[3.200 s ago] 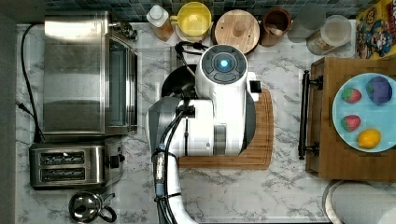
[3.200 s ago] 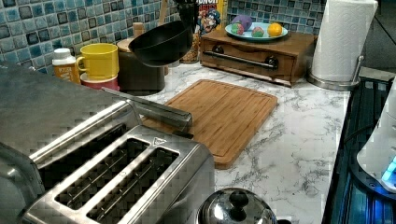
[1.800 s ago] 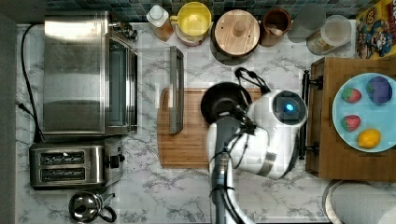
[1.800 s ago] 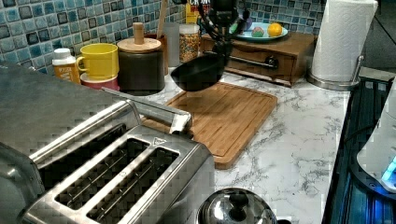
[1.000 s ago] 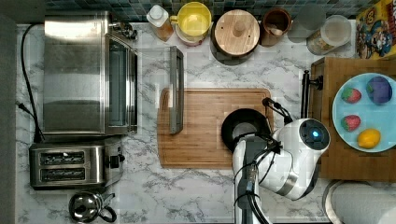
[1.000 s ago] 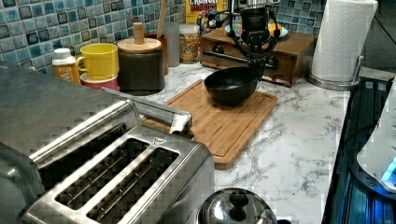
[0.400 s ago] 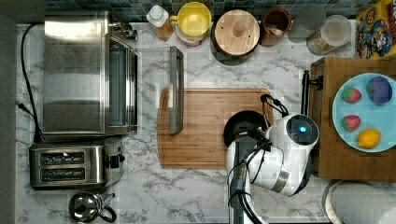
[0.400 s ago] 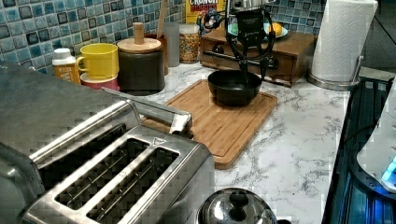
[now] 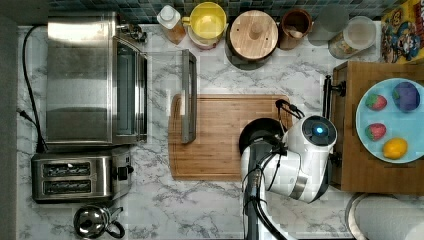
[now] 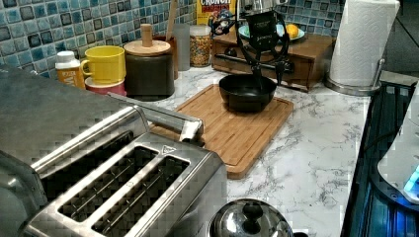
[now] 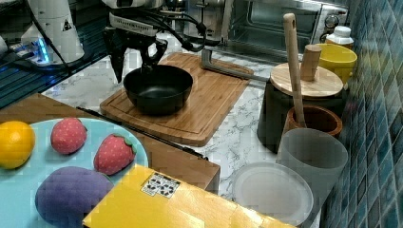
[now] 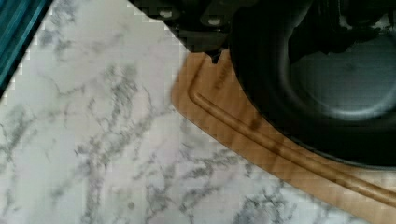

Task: Put the bowl on the board.

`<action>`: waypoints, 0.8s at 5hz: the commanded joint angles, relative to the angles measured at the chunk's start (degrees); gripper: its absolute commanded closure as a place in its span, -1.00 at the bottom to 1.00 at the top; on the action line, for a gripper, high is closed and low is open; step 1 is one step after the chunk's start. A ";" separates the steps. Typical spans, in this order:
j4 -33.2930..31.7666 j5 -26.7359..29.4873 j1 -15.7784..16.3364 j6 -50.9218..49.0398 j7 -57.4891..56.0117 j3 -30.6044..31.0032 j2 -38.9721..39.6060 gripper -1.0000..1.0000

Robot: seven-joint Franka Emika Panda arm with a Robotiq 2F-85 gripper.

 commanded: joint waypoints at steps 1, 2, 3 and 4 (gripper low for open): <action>6.73 -1.00 1.26 -0.85 2.09 0.71 0.01 0.00; 6.71 -1.00 1.29 -0.84 2.09 0.68 0.01 0.00; 6.72 -1.25 -1.00 -0.86 2.28 2.99 -0.02 0.00; 6.73 -1.11 0.23 -0.86 2.18 1.75 -0.01 0.00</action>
